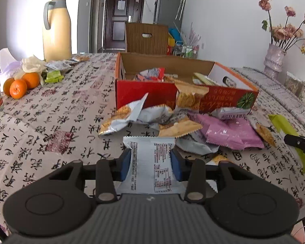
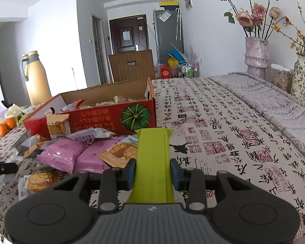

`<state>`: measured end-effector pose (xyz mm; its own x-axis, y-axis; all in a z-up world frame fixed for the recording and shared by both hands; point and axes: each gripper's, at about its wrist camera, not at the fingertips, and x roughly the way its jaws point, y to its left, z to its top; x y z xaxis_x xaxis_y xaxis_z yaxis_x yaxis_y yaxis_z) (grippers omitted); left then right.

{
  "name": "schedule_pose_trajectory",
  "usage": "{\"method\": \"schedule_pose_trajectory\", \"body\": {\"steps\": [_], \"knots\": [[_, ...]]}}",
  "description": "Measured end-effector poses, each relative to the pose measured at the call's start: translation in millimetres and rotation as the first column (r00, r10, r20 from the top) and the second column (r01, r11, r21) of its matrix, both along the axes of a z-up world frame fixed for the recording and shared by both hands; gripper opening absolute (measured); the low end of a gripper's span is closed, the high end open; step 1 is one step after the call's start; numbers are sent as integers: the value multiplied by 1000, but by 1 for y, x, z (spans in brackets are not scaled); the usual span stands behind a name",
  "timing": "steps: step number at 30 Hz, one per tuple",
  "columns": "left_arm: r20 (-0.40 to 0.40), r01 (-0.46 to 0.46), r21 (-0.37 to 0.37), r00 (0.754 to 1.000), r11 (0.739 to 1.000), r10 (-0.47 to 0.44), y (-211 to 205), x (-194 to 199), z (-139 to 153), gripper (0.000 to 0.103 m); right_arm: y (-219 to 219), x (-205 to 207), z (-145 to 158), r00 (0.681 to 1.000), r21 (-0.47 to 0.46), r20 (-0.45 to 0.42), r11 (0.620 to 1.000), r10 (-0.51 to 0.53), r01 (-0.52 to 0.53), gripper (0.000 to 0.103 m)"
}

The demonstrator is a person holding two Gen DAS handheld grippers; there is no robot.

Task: Organize snacks
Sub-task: 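Carry the white packet and green bar over the box and open both grippers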

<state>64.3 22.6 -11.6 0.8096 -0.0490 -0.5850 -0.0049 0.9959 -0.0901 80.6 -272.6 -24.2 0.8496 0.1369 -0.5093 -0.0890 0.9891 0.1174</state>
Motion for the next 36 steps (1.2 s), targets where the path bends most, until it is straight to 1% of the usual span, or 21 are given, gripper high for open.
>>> {"method": "schedule_pose_trajectory", "body": {"steps": [8, 17, 21, 27, 36], "knots": [[59, 25, 10, 998, 1000, -25, -6, 0, 19, 42, 8, 1, 13, 999, -4, 37, 1000, 26, -26, 34], [138, 50, -13, 989, 999, -47, -13, 16, 47, 42, 27, 21, 39, 990, -5, 113, 997, 80, -80, 34], [166, 69, -21, 984, 997, -65, -18, 30, 57, 42, 38, 36, 49, 984, 0, 144, 994, 110, -111, 34], [216, 81, -15, 974, 997, -76, -26, 55, 74, 42, 57, 65, 60, 972, 6, 179, 988, 153, -156, 34], [246, 73, -17, 967, 997, -67, -28, 107, 88, 42, 87, 118, 71, 959, 13, 204, 979, 195, -202, 34]]}}
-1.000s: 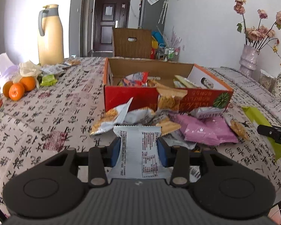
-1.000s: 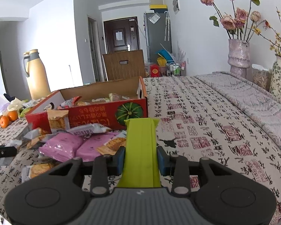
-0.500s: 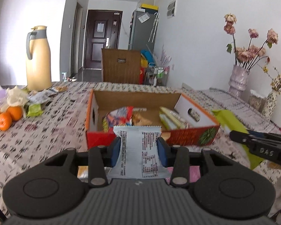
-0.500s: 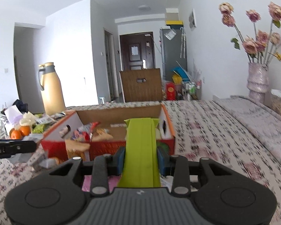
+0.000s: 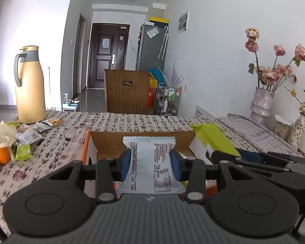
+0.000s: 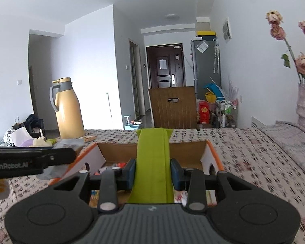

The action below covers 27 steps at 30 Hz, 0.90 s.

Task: Organize snacks
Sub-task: 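Carry the white packet and green bar over the box and open both grippers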

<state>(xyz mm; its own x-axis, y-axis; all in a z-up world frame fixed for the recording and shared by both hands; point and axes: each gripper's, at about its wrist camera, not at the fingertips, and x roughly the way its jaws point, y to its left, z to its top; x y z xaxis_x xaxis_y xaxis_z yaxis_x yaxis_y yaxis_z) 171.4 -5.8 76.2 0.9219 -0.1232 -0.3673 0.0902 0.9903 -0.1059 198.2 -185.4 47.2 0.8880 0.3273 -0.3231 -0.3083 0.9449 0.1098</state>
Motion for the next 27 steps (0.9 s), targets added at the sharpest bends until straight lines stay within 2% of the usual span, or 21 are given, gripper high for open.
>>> {"method": "schedule_pose_trajectory", "body": {"steps": [7, 13, 23, 25, 26, 27], "knots": [[-4, -39, -10, 999, 999, 39, 5, 44, 1, 42, 18, 38, 1, 1000, 3, -12, 1000, 12, -12, 34], [-65, -88, -19, 994, 996, 87, 13, 75, -19, 42, 22, 66, -17, 998, 5, -64, 1000, -8, 8, 34], [-136, -114, -11, 984, 993, 112, 21, 94, -45, 43, 21, 85, -40, 989, -19, -141, 999, -44, 42, 34], [-123, -126, -30, 985, 992, 121, 24, 90, -45, 47, 21, 84, -42, 989, -24, -143, 999, -42, 39, 34], [-113, -130, -42, 986, 991, 124, 26, 88, -44, 54, 21, 82, -41, 989, -27, -140, 999, -45, 42, 34], [-105, -137, -47, 986, 989, 132, 27, 86, -41, 67, 21, 80, -40, 990, -27, -135, 999, -50, 47, 40]]}}
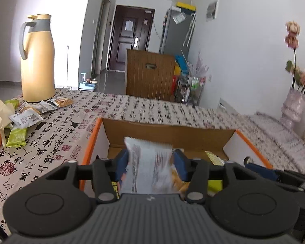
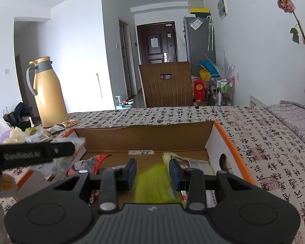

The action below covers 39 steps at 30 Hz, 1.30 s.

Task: Organize snacks
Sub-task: 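Carry the white packet and green bar over the box and open both grippers, then withdraw both open grippers from the box back to the snack pile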

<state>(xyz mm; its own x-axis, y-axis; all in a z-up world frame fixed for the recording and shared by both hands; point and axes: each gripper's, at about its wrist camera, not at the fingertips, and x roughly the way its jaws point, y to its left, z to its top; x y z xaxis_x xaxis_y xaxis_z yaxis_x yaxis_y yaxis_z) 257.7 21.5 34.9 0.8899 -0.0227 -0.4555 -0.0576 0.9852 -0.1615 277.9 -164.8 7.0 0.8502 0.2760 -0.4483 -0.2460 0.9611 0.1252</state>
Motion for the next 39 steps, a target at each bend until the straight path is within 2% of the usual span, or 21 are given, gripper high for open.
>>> {"method": "schedule_pose_trajectory", "body": {"steps": [1, 2, 3, 5, 12, 18, 28, 39], "knots": [[13, -13, 0, 1000, 1000, 13, 0, -2, 2, 78, -1, -1, 1, 1000, 4, 5, 1000, -5, 5, 49], [33, -35, 2, 999, 999, 35, 1, -6, 4, 97, -3, -2, 2, 1000, 11, 7, 1000, -11, 10, 73], [51, -53, 6, 997, 999, 53, 2, -9, 6, 103, -5, -3, 3, 1000, 12, 12, 1000, -19, 19, 94], [68, -57, 5, 996, 998, 57, 2, -12, 9, 103, -7, -5, 3, 999, 6, 25, 999, -41, 41, 103], [66, -58, 12, 996, 998, 57, 1, -11, 11, 103, -11, -1, 1, 999, 17, 12, 999, -52, 51, 103], [77, -56, 8, 996, 998, 55, 0, -17, 18, 103, -11, -6, 9, 998, 19, 34, 998, -56, 55, 103], [116, -36, 6, 993, 999, 35, -5, -47, 42, 103, -18, -33, 31, 995, 8, 76, 998, -67, 67, 103], [116, -14, 4, 993, 1000, 13, 0, -91, 46, 103, -26, -76, 38, 994, -12, 81, 998, -68, 69, 103]]}}
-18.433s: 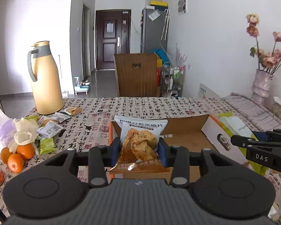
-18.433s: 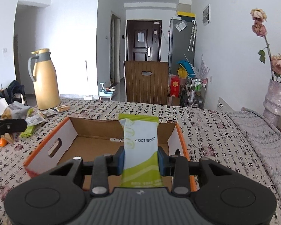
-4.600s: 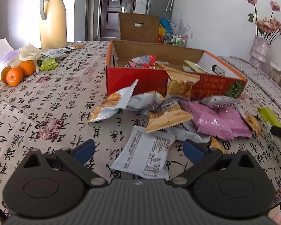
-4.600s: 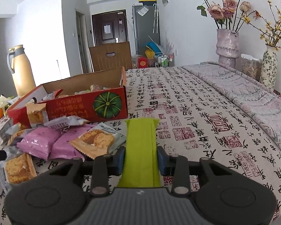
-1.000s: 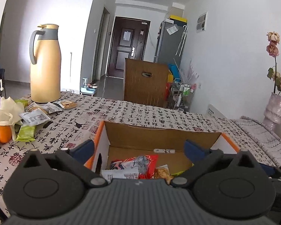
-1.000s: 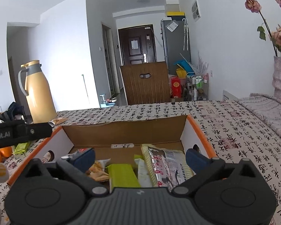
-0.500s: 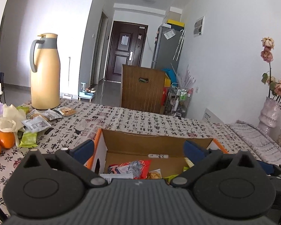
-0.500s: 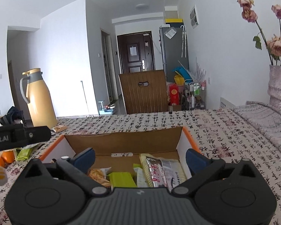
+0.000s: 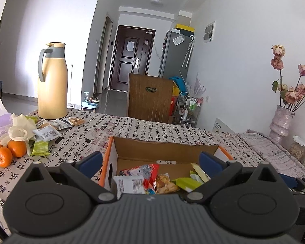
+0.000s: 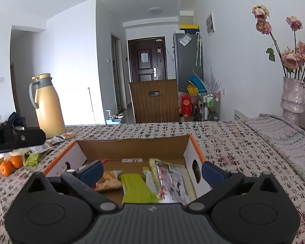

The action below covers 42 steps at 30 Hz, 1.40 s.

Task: Organize snacks
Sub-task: 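Withdraw both open grippers from the box back to the snack pile, then grasp the cookie packet with white label with the right gripper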

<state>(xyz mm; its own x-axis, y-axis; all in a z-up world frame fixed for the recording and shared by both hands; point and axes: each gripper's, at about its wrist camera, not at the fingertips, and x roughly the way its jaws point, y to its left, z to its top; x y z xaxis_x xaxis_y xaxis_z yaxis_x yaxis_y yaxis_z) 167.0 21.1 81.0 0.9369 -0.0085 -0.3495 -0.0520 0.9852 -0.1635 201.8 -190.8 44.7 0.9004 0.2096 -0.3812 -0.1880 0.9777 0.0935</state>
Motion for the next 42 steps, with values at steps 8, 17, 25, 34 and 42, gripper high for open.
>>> {"method": "schedule_pose_trajectory", "body": {"steps": [8, 17, 25, 34, 42], "knots": [[-26, 15, 7, 1000, 1000, -14, 4, -30, -11, 103, -8, -36, -9, 1000, -8, -21, 1000, 5, -5, 103], [-79, 20, 16, 997, 1000, -19, 8, -55, -28, 103, -14, -72, -24, 998, -30, -61, 999, 13, -15, 103], [-141, 47, 17, 989, 999, -44, 8, -73, -51, 103, -21, -93, -38, 994, -41, -106, 999, 16, -21, 103], [-212, 51, 3, 976, 999, -50, 16, -80, -76, 103, -29, -104, -60, 983, -59, -185, 998, 2, -13, 103], [-239, 38, 8, 970, 999, -35, 20, -79, -84, 103, -38, -98, -67, 977, -48, -211, 999, -23, 13, 103]]}}
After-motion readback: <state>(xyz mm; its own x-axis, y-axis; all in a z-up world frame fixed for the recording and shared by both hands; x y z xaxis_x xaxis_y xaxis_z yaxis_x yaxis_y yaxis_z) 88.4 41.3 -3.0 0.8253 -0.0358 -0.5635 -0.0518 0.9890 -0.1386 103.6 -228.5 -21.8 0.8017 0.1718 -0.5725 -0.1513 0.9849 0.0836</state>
